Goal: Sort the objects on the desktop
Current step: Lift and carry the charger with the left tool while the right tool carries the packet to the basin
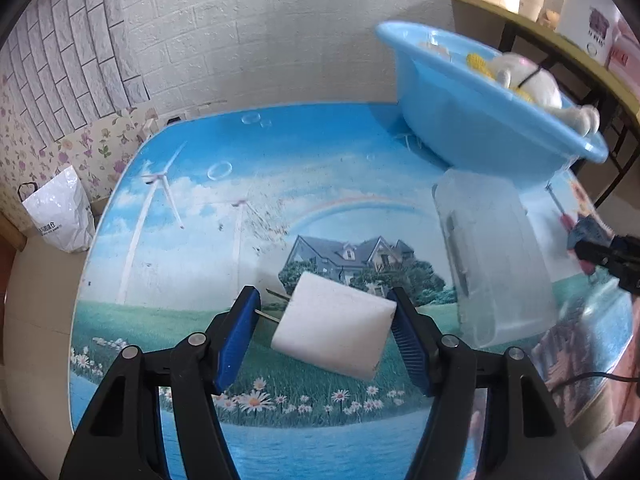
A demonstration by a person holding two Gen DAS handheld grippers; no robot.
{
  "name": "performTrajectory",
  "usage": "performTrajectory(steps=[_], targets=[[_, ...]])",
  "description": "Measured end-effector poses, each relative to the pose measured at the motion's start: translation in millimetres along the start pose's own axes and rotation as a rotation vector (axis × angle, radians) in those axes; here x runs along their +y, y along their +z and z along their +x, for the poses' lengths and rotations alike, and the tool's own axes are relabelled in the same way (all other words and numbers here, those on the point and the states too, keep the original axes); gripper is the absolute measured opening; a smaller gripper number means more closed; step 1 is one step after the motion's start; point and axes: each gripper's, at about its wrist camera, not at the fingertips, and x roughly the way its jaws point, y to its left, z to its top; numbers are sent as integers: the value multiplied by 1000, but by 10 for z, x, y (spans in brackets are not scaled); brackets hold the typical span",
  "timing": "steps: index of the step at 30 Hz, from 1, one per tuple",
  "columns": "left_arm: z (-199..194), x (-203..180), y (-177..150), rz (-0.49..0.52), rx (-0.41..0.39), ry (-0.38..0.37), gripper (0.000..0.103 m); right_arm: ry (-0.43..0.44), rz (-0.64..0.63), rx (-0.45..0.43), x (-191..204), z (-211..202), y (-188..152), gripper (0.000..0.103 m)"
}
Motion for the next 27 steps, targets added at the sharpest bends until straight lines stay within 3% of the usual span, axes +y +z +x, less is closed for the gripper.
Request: performTrajectory(steps=[3, 8, 17, 27], targets=[[-5, -20, 7, 8, -11, -12, 65, 3, -6, -3, 15, 3, 1, 49], [-42, -37, 6, 18, -13, -26, 64, 22, -9, -10, 4, -20, 3, 38], [-367, -72, 169, 14, -84, -37, 64, 36, -4, -38, 29, -213, 33, 33], [-779, -119, 613, 16, -193, -48, 64, 30, -15, -168, 2, -770, 291, 32]])
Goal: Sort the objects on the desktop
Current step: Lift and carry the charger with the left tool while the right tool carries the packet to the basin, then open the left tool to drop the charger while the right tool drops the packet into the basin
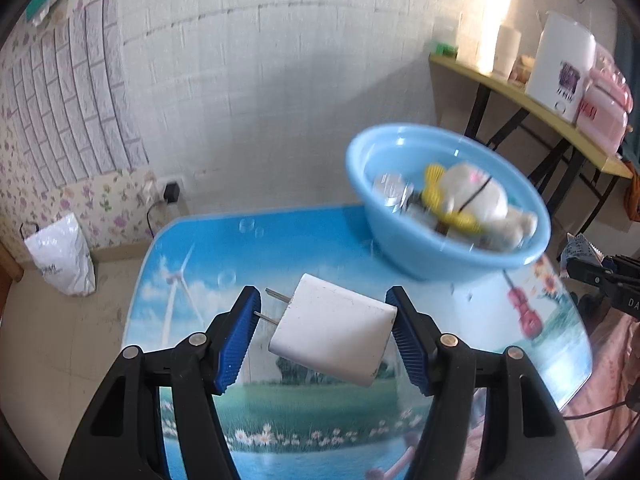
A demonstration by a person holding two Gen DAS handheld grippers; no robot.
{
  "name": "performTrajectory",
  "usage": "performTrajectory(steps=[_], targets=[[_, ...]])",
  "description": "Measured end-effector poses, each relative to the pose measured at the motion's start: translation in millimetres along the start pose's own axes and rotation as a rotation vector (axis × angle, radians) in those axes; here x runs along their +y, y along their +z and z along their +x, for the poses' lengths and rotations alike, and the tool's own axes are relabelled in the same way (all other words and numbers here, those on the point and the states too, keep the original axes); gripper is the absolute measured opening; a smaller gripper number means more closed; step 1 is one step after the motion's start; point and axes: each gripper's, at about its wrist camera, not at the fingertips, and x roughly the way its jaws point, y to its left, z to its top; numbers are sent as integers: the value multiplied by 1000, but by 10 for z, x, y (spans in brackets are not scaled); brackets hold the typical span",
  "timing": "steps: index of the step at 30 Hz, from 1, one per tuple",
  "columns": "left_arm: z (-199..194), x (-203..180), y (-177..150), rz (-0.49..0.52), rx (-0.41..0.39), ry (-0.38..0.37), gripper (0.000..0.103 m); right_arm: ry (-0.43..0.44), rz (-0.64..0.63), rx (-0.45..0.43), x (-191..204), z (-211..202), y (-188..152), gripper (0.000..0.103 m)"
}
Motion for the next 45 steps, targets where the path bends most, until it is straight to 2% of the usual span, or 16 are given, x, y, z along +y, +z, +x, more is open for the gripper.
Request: performTrajectory(steps=[4, 10, 22, 24, 28, 32, 39, 40, 43, 45], targets=[[-15, -11, 184, 10, -28, -18, 64, 6, 16, -55, -49, -99, 186, 32], [112, -164, 475, 68, -50, -49, 65, 27, -25, -92, -15, 14, 533, 32], [621, -619, 1019, 172, -66, -156, 65, 78, -101, -63, 32, 584, 1093, 32], [712, -683, 1075, 190, -64, -154, 65, 78, -107, -58, 45, 651, 1148, 33], [838, -769, 1121, 213, -44, -153, 65, 79, -119, -56, 77, 740, 1223, 35], [912, -798, 1133, 211, -41, -143, 74, 76, -102, -54, 81, 825, 1244, 38], [862, -744, 1091, 207, -40, -116, 78, 67, -80, -48, 43, 816, 1189, 38], [844, -729, 1073, 203, -39, -114, 78, 65, -77, -48, 28, 800, 1182, 39], [774, -677, 1005, 189, -40, -105, 78, 56, -72, -55, 11, 734, 1161, 53], [710, -636, 935, 176, -41, -95, 78, 65, -76, -73, 23, 655, 1140, 54]])
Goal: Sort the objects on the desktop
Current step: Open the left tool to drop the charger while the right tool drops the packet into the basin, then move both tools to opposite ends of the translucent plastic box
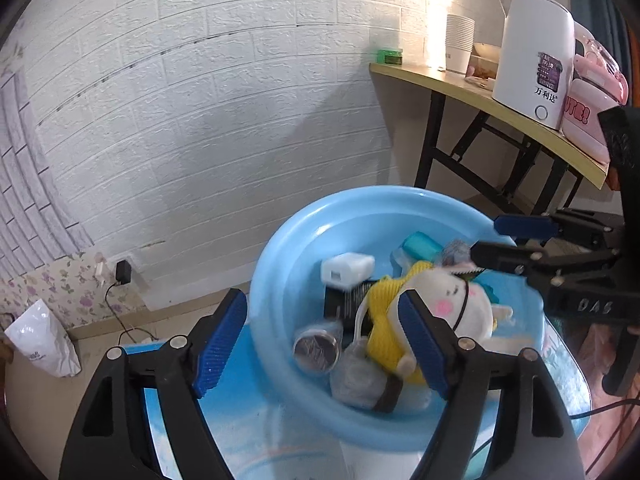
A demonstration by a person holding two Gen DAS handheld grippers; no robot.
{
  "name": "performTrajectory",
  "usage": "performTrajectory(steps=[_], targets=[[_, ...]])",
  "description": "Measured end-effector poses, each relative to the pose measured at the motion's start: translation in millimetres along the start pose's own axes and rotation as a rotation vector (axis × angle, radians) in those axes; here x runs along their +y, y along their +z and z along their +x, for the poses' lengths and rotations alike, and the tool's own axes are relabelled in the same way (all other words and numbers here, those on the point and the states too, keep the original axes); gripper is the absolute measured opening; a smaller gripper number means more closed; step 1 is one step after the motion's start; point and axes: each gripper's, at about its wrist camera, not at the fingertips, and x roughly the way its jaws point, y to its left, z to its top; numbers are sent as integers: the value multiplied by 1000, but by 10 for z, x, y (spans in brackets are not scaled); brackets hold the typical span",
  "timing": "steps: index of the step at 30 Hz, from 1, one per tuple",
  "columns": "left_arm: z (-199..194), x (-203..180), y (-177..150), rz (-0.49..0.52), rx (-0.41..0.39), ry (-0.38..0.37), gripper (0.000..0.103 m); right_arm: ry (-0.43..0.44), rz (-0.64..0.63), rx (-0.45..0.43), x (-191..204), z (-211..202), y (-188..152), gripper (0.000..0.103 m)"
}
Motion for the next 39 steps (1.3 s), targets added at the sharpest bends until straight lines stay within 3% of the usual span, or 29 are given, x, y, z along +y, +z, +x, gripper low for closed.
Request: performTrajectory(steps=[9, 15, 22, 27, 39], targets=[[-370, 153, -393, -50, 4, 48, 78, 28, -7, -46, 135, -317, -131, 54], [-513, 206, -742, -102, 34, 32, 80, 23, -6, -62, 215, -509, -362, 55], [-432, 129, -1162, -167, 124, -33, 80, 43, 57, -49, 234, -683, -787, 55], [-315, -62, -1327, -162, 167, -85, 80, 34, 113, 18, 188, -589, -1036, 55], [-86, -347, -1498, -101, 224, -114, 80, 52, 114, 98, 317, -394, -1159, 55]])
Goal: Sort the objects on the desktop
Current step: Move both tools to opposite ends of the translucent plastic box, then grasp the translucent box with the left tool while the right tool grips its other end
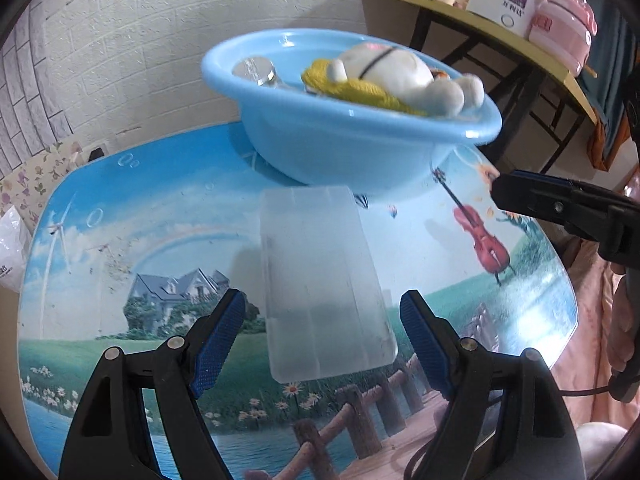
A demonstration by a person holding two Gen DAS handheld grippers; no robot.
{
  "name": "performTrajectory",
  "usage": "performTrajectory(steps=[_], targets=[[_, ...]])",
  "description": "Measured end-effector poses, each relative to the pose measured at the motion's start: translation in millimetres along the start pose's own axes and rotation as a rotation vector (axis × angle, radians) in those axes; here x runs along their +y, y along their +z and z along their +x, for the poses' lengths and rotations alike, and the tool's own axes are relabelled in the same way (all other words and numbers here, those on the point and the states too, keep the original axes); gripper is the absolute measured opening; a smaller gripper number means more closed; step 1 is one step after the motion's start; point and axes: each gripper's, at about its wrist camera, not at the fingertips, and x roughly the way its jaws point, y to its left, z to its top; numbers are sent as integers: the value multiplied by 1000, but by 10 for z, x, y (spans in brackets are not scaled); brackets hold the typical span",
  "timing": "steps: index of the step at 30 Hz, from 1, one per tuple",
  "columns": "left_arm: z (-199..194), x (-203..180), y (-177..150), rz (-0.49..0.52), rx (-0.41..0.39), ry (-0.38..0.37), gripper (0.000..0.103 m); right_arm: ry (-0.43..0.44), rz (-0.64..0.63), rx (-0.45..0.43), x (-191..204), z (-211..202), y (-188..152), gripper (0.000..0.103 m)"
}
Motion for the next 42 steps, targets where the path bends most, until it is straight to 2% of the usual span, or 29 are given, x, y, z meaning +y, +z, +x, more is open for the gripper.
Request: performTrajectory(steps=[2, 4, 15, 22, 25, 28, 29, 39, 42], targets=[[22, 15, -24, 5, 15, -17, 78, 0, -1, 19, 38, 48, -16, 55], [25, 32, -60, 10, 15, -29, 67, 2, -2, 31, 80, 85, -27, 55], [-95, 173, -232, 79, -7, -109, 65, 69, -35, 84, 397, 285, -12, 55], [-262, 390, -420, 226, 17, -182, 66, 91, -101, 141, 491, 407, -22, 55], [-281, 538, -430, 244, 32, -164, 67, 122, -148, 173, 540, 455, -23, 55], [-273, 701, -426, 246, 42, -99, 81, 135, -213, 202, 585, 503, -28, 55], [-275, 748, -420, 238, 40, -85, 82, 137, -224, 207, 594, 511, -31, 55], [-74, 783, -272, 174, 13, -46, 84, 208, -369, 252, 838, 654, -72, 55], [-93, 868, -241, 115, 2, -78, 84, 234, -362, 246, 836, 686, -69, 55]])
